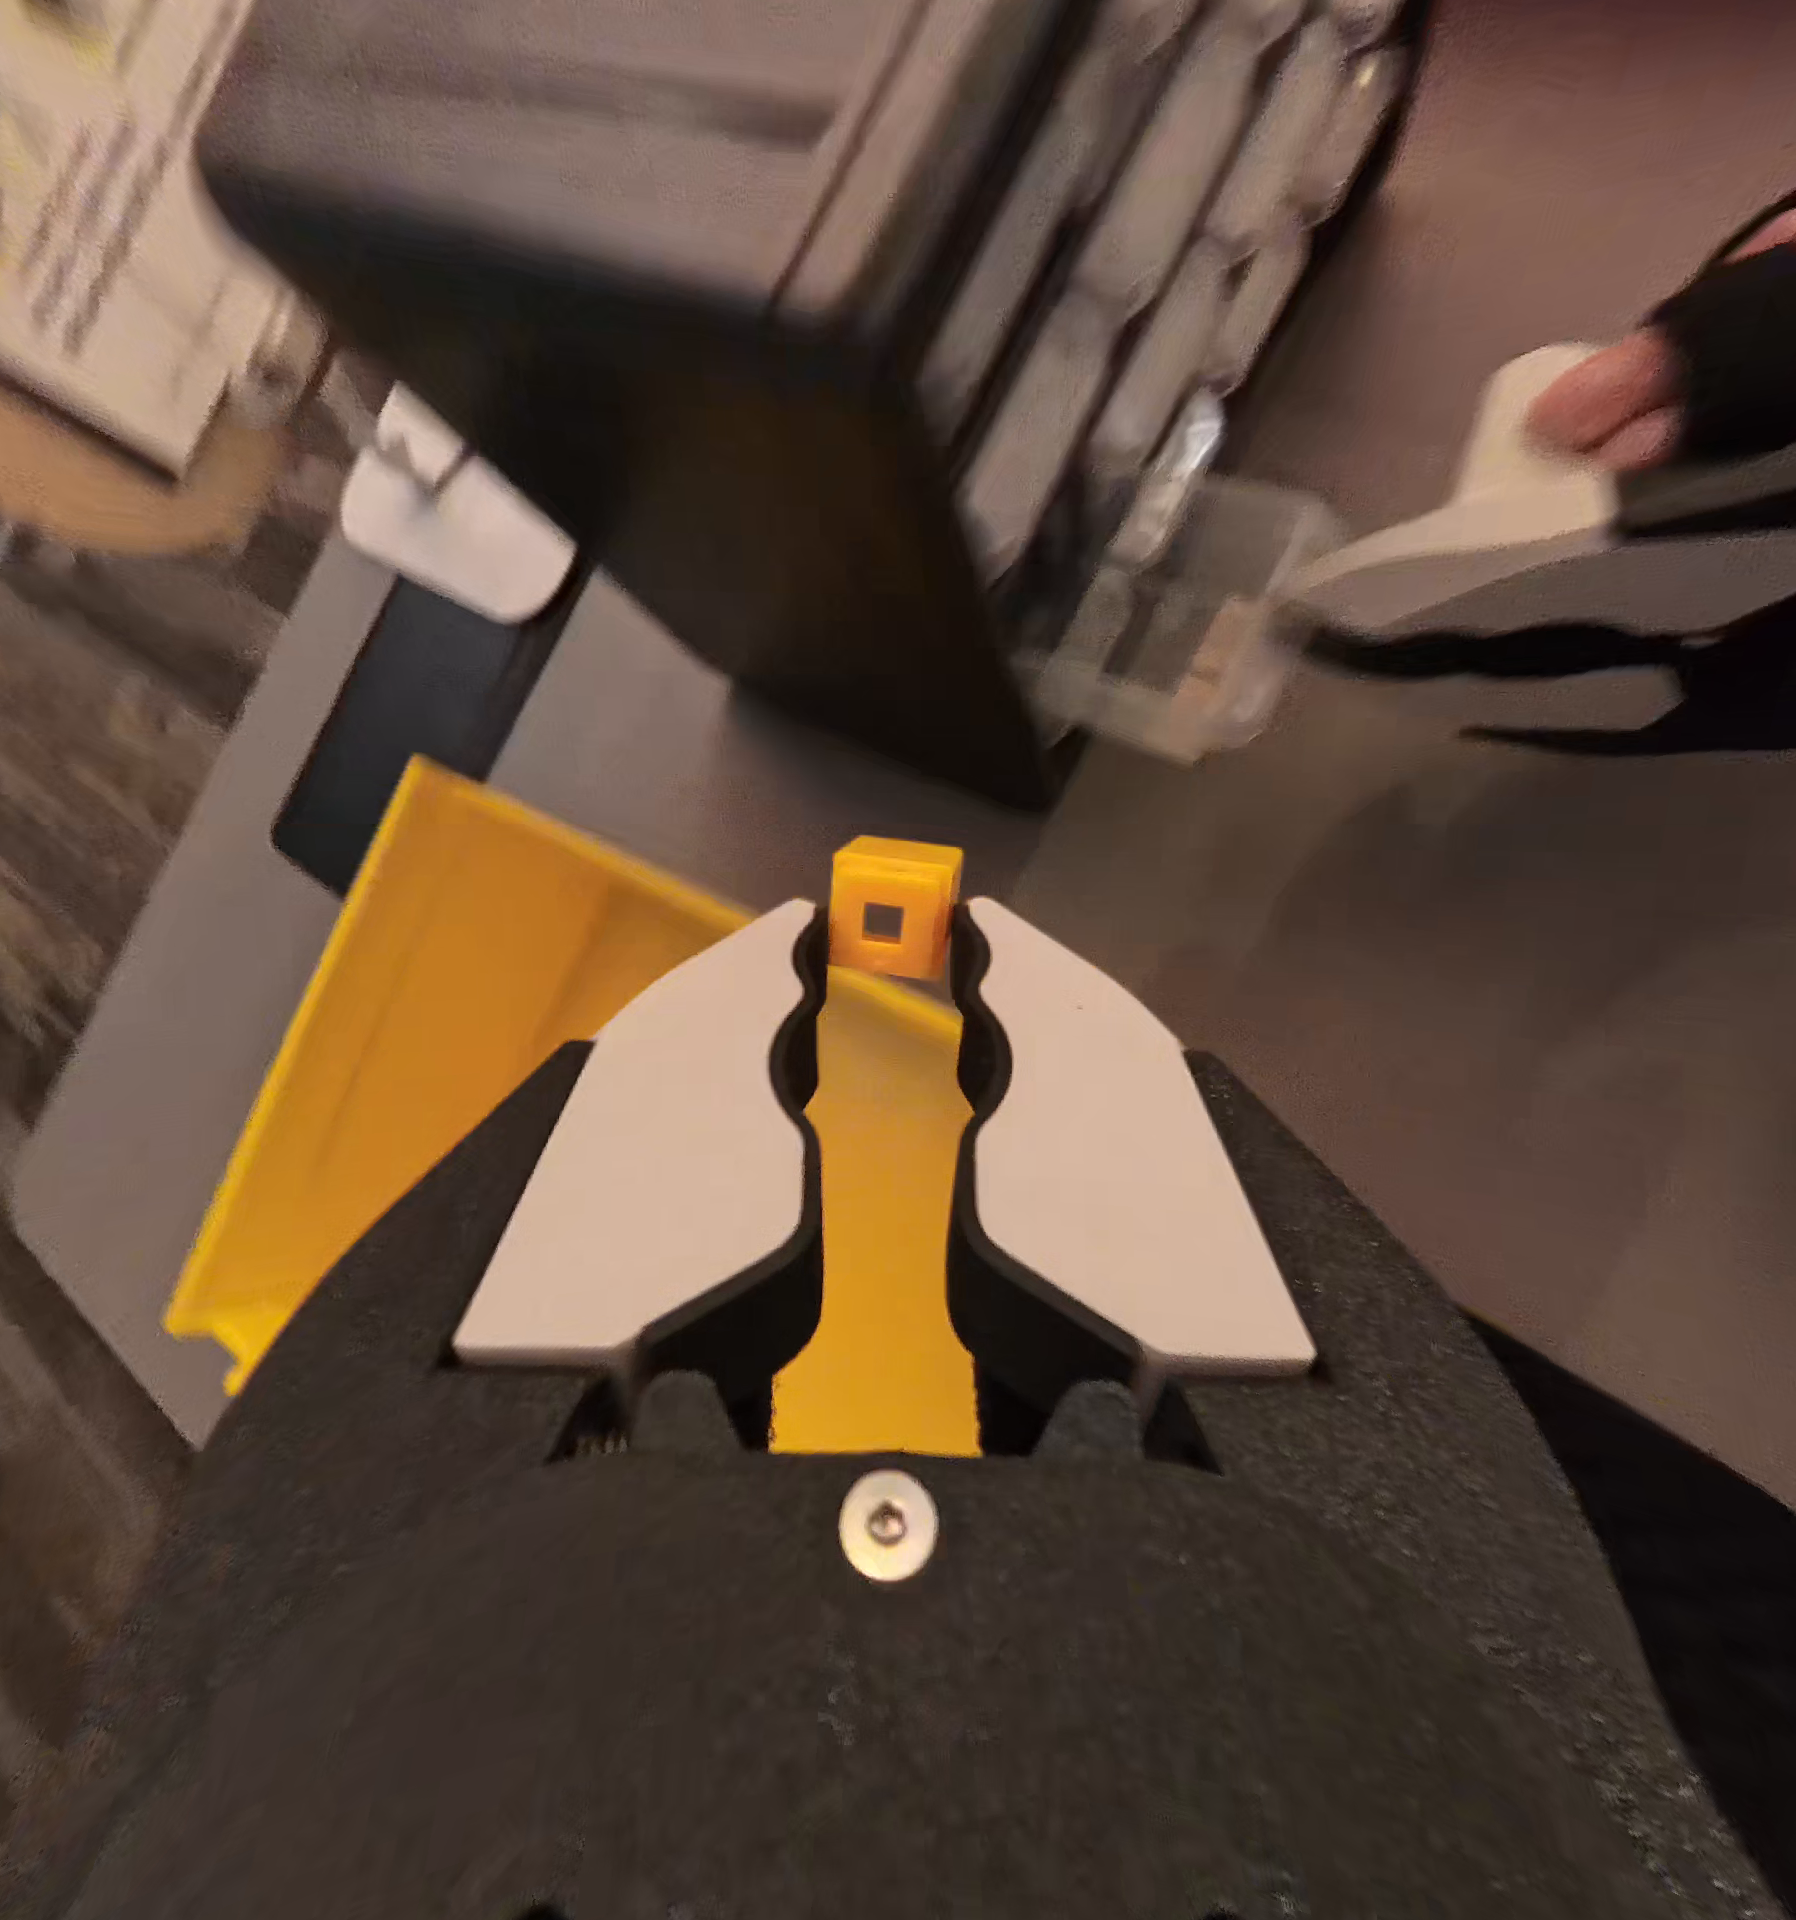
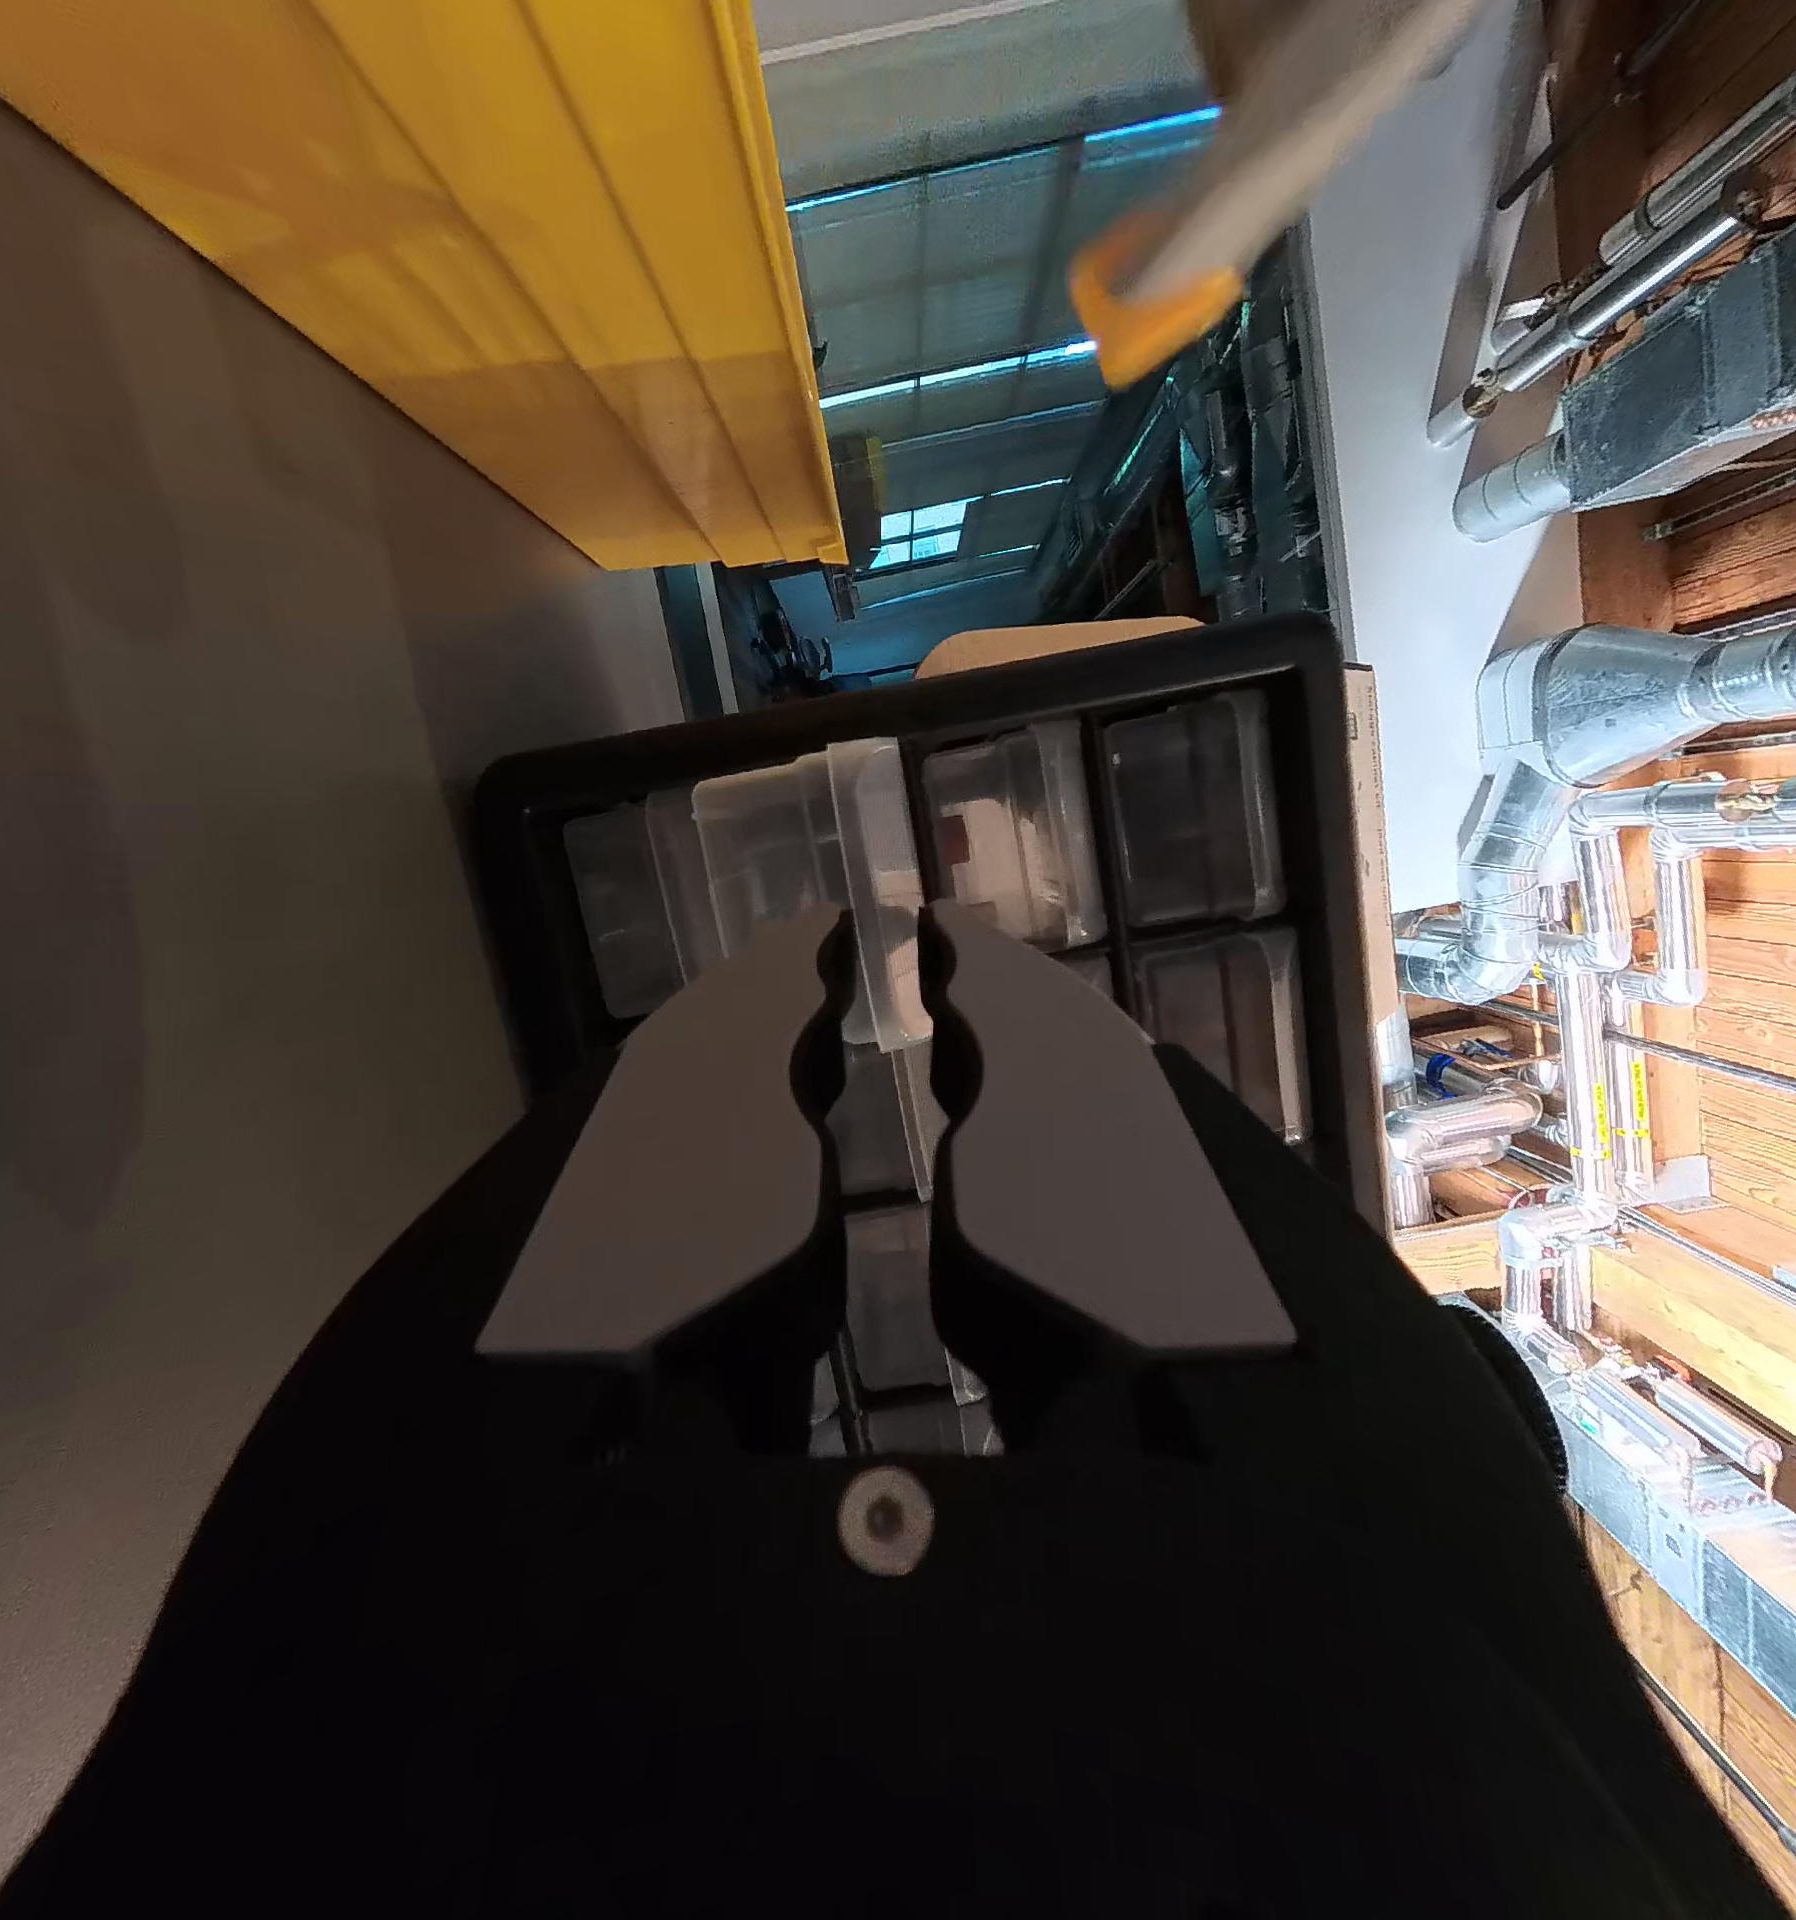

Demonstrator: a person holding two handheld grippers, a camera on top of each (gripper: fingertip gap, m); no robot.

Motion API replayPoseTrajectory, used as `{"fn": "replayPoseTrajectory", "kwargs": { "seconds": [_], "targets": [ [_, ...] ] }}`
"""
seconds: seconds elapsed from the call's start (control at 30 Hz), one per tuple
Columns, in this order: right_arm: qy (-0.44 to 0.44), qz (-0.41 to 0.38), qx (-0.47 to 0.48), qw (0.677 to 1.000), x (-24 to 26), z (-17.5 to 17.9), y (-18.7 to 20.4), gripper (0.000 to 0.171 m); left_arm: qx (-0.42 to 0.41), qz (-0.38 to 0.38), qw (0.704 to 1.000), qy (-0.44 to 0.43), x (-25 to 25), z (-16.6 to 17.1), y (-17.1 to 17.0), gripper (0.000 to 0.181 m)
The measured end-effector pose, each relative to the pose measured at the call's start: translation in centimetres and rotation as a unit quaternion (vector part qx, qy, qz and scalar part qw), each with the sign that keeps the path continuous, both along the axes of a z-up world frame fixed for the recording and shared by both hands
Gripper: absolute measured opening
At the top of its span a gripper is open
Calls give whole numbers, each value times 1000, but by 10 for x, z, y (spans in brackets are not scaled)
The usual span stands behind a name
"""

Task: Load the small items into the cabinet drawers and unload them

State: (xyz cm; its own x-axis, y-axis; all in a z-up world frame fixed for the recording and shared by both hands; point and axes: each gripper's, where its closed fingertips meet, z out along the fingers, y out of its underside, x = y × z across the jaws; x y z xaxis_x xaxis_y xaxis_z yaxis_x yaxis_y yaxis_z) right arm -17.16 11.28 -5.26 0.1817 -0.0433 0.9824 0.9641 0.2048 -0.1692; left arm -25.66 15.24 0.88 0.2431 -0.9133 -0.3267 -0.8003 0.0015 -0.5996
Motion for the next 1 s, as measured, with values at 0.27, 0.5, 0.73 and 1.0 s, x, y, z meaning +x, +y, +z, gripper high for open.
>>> {"fn": "replayPoseTrajectory", "kwargs": {
  "seconds": [0.27, 0.5, 0.73, 1.0],
  "targets": [
    [-7, 10, -7, 1000, 0, -1, -6, 12, 68, -82, 984, 139, 77, -32, -22, 22],
    [-4, 22, -16, 1000, -2, 0, -11, 12, 41, -99, 974, 200, 85, -59, -22, 22],
    [-8, 26, -19, 999, -3, -1, -11, 13, 16, -104, 965, 240, 88, -70, -21, 22],
    [-8, 25, -20, 999, -3, 0, -11, 13, 15, -112, 961, 254, 91, -74, -19, 22]
  ]
}}
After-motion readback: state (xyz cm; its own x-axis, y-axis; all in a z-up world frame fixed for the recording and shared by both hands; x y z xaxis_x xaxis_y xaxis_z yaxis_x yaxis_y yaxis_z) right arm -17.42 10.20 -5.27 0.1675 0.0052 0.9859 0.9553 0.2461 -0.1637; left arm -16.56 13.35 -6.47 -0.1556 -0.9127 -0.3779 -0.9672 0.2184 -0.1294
